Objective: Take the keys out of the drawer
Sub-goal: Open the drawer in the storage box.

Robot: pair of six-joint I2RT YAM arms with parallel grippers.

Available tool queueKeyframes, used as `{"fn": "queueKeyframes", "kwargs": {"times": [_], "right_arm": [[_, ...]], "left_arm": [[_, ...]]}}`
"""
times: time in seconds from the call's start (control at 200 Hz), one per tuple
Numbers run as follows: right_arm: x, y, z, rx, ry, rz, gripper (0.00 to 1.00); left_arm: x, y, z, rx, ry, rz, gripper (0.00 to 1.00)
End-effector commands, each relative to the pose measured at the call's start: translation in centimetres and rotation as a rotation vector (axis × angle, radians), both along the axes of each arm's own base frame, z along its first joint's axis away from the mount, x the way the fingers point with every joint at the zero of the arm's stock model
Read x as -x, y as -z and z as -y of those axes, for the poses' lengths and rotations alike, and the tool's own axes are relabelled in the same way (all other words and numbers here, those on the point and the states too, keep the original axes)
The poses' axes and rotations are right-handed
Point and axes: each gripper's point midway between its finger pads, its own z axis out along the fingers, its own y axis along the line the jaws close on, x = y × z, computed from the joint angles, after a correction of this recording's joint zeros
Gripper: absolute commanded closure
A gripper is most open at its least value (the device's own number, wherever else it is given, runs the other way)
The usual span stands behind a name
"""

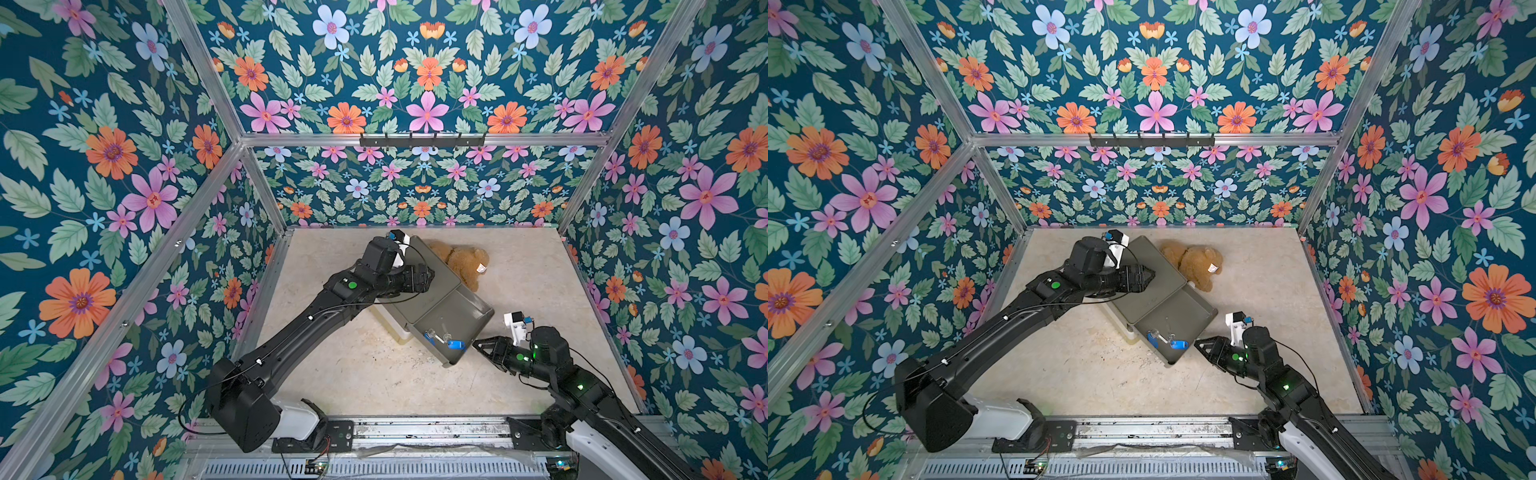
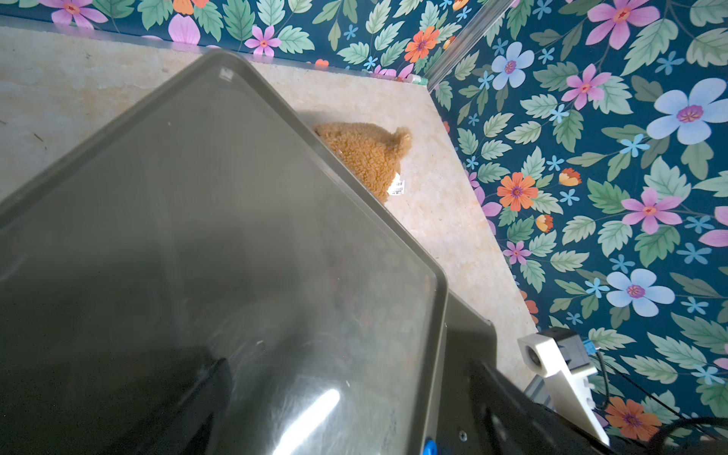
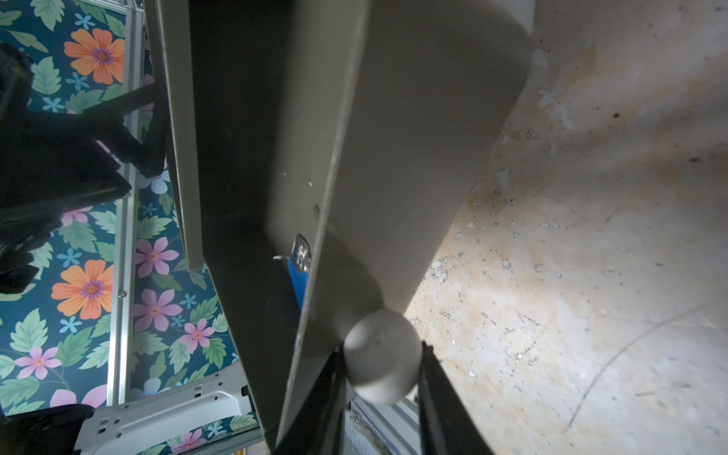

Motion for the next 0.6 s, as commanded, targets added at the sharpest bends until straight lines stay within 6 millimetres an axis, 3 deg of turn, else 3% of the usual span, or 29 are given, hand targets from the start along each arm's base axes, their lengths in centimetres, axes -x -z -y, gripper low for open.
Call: {"fn": "queueKeyframes", "kwargs": {"times": [0.0,0.42,0.595], "right_arm": [[0.4,2.0,1.2,0.088,0.038,-0.078,0.79],[-2.8,-2.2,-1.0,0.036,0.027,0.023,0.79],[-4.4,-5.2,-2.1,0.031,0.010,0.081,0.79]], "left_arm": [[0.3,2.3,-1.3,-0.105,-0.019,-0.058,0.01],[-0.7,2.0,-2.3,-0.132,-0.026,-0.053,0.01],[-0.8,2.1,-3.0,-0.136,-0.033,-0.054,0.01]]}}
